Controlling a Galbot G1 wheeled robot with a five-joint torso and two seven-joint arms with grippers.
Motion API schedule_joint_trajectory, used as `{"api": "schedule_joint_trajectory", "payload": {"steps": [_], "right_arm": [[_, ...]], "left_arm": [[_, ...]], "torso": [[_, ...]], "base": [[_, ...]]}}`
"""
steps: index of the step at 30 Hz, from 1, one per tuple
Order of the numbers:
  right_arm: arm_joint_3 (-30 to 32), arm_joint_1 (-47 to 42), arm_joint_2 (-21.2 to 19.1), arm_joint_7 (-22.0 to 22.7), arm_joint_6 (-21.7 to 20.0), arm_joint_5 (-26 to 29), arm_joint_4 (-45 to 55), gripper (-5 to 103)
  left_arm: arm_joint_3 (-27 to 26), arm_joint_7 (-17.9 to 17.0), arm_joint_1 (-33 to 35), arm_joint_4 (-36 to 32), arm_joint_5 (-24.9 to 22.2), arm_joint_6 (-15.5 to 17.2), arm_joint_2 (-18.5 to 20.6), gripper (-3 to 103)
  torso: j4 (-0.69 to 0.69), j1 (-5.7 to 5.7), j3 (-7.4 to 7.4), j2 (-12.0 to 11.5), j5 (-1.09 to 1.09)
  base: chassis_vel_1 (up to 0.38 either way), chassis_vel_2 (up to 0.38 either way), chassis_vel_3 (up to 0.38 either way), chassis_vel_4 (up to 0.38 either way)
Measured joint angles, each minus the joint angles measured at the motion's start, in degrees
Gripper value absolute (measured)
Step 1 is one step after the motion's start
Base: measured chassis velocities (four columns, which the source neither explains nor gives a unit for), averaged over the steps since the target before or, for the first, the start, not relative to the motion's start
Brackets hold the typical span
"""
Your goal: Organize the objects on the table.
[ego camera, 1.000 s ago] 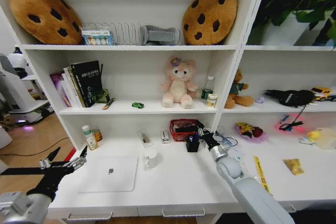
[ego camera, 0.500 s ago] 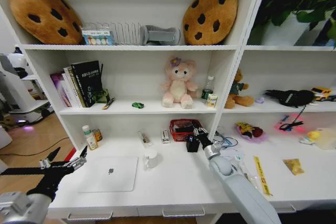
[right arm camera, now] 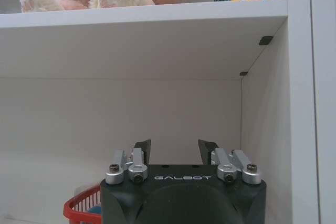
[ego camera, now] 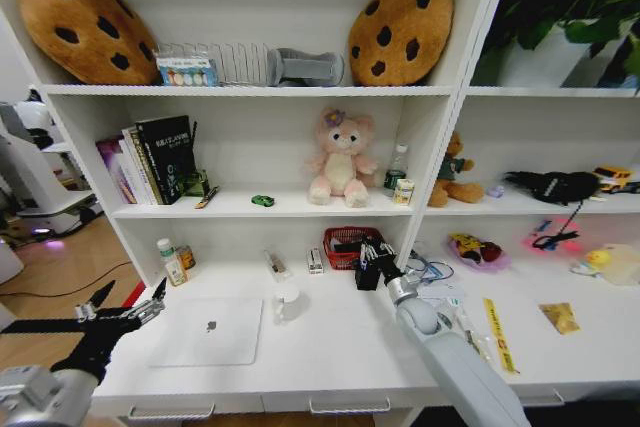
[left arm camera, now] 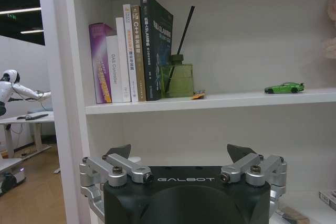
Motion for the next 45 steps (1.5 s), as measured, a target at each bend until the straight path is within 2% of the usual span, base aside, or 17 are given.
{"api": "schedule_joint_trajectory", "payload": {"steps": [3, 5, 6, 8, 12, 14, 19, 22, 23, 26, 31, 32, 34, 35, 36, 39, 45], "right_arm": [[0.45, -0.77, -0.54, -0.01, 0.0, 0.23, 0.99, 57], [2.59, -4.26, -3.35, -0.26, -0.54, 1.4, 6.63, 68], [2.59, -4.26, -3.35, -0.26, -0.54, 1.4, 6.63, 68], [4.11, -7.46, -5.0, 1.47, -1.51, 2.15, 12.57, 79], [5.34, -11.48, -5.98, 3.55, -2.98, 2.96, 18.82, 89], [6.55, -18.57, -5.91, 7.44, -6.34, 4.04, 25.15, 99], [11.73, -30.61, -4.31, 9.95, -8.4, 1.4, 32.28, 100], [19.18, -44.18, -0.71, 10.82, -7.85, -5.37, 38.77, 100], [19.18, -44.18, -0.71, 10.82, -7.85, -5.37, 38.77, 100], [27.62, -56.28, 6.7, 7.06, -4.91, -10.52, 42.72, 100], [29.92, -59.9, 8.98, 5.27, -4.32, -10.3, 43.84, 100], [35.84, -69.52, 13.54, 0.58, -1.27, -7.67, 45.37, 100], [36.89, -71.49, 14.19, -0.29, 0.31, -7.49, 45.27, 100], [38.79, -74.7, 15.03, -0.85, 4.28, -7.53, 43.9, 100], [39.43, -75.08, 15.29, -0.89, 6.27, -7.96, 42.91, 100], [39.98, -73.17, 15.76, -0.82, 7.61, -8.87, 41.41, 100], [39.43, -67.71, 15.92, -2.75, 8.24, -8.23, 39.63, 100]], "left_arm": [[0.0, 0.0, 0.0, 0.0, 0.0, 0.0, 0.0, 100], [0.0, 0.0, 0.0, 0.0, 0.0, 0.0, 0.0, 100], [0.0, 0.0, 0.0, 0.0, 0.0, 0.0, 0.0, 100], [0.0, 0.0, 0.0, 0.0, 0.0, 0.0, 0.0, 100], [0.0, 0.0, 0.0, 0.0, 0.0, 0.0, 0.0, 100], [0.0, 0.0, 0.0, 0.0, 0.0, 0.0, 0.0, 100], [0.0, 0.0, 0.0, 0.0, 0.0, 0.0, 0.0, 100], [0.0, -0.01, 0.0, 0.0, 0.0, 0.0, 0.0, 100], [0.0, -0.01, 0.0, 0.0, 0.0, 0.0, 0.0, 100], [0.0, -0.03, 0.0, 0.0, 0.0, 0.0, 0.0, 100], [-0.01, -0.01, 0.0, 0.0, 0.01, 0.0, 0.0, 100], [0.0, 0.0, 0.0, 0.0, 0.0, 0.0, 0.0, 100], [0.01, 0.02, 0.0, 0.0, 0.0, 0.0, 0.0, 100], [0.0, -0.01, 0.0, 0.0, 0.0, 0.01, 0.0, 100], [0.0, 0.0, 0.0, 0.0, 0.0, 0.0, 0.0, 100], [0.0, 0.0, 0.0, 0.0, 0.0, 0.01, 0.0, 100], [0.0, -0.01, 0.0, 0.0, 0.0, 0.01, 0.0, 100]], "torso": [[0.02, 0.0, 0.0, 0.0, 0.01], [-0.02, 0.0, 0.0, 0.0, -0.02], [-0.02, 0.0, 0.0, 0.0, -0.02], [-0.02, 0.0, -0.01, 0.0, -0.01], [0.02, 0.0, -0.01, 0.0, -0.02], [0.02, 0.0, -0.01, 0.0, -0.01], [-0.03, 0.0, -0.01, 0.01, -0.02], [0.0, -0.01, -0.01, 0.0, -0.02], [0.0, -0.01, -0.01, 0.0, -0.02], [-0.02, -0.01, -0.02, 0.01, -0.01], [-0.01, -0.01, -0.02, 0.01, -0.01], [-0.03, -0.01, -0.02, 0.02, -0.05], [0.0, -0.01, -0.02, 0.01, 0.0], [0.0, -0.02, -0.01, 0.01, -0.05], [-0.01, -0.02, -0.01, 0.01, -0.03], [0.0, -0.01, 0.0, 0.01, 0.0], [0.01, 0.0, 0.0, 0.0, -0.02]], "base": [[0.0, 0.0, 0.0, 0.0], [0.0, 0.0, 0.0, 0.0], [0.0, 0.0, 0.0, 0.0], [0.0, 0.0, 0.0, 0.0], [0.0, 0.0, 0.0, 0.0], [0.0, 0.0, 0.0, 0.0], [0.0, 0.0, 0.0, 0.0], [0.0, 0.0, 0.0, 0.0], [0.0, 0.0, 0.0, 0.0], [0.0, 0.0, 0.0, 0.0], [0.0, 0.0, 0.0, 0.0], [0.0, 0.0, 0.0, 0.0], [0.0, 0.0, 0.0, 0.0], [0.0, 0.0, 0.0, 0.0], [0.0, 0.0, 0.0, 0.0], [0.0, 0.0, 0.0, 0.0], [-0.061, -0.047, 0.064, 0.06]]}}
